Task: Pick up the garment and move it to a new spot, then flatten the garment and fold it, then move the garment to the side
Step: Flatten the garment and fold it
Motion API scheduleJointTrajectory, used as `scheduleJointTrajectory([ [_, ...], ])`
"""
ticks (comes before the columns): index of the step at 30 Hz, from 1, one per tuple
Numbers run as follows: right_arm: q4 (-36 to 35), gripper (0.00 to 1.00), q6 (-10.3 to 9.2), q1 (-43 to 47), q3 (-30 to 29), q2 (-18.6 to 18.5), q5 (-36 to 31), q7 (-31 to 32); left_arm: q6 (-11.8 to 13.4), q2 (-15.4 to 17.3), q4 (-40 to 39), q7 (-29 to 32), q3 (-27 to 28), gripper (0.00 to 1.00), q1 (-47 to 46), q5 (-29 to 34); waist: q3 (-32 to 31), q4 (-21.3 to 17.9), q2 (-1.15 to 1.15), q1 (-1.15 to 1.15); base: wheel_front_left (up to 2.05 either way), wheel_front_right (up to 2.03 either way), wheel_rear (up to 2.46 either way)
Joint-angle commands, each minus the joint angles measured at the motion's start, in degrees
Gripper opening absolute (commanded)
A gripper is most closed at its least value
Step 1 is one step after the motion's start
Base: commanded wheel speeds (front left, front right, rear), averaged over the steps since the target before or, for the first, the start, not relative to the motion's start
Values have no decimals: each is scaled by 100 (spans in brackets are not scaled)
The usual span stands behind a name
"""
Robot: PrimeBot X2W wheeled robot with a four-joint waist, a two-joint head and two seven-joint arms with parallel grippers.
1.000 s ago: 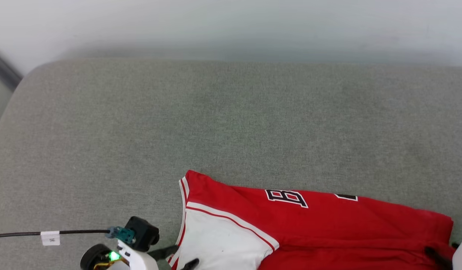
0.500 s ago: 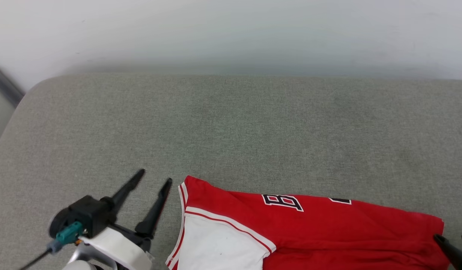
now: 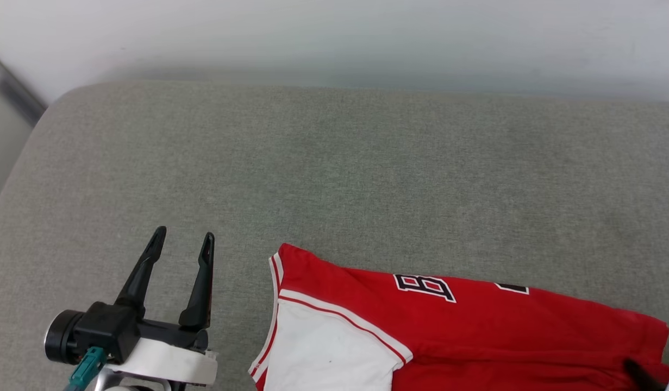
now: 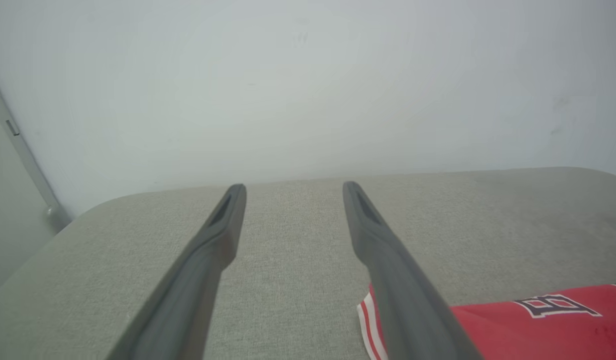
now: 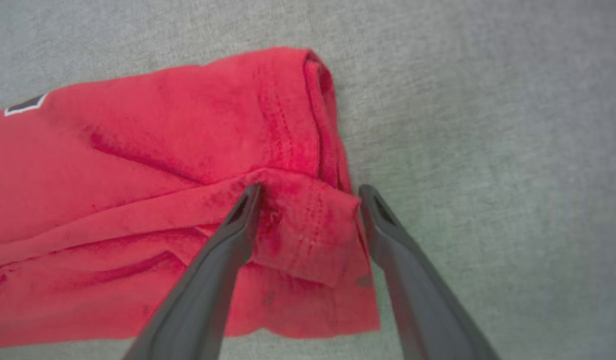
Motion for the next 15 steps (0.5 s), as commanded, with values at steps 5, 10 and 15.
scheduleJointTrajectory([
  [5,579,100,-2,-200,43,178,-102,-149,-439,-545,-36,-19,515,100,189,530,125,81,0,0,0,0,0],
  [10,831,100,-1,-264,106,347,-39,-168,-749,-789,19,-19,740,100,219,804,157,105,0,0,0,0,0],
  [15,1028,60,21,-102,566,415,72,-19,-968,-1012,92,-19,940,100,196,1038,166,107,0,0,0,0,0],
])
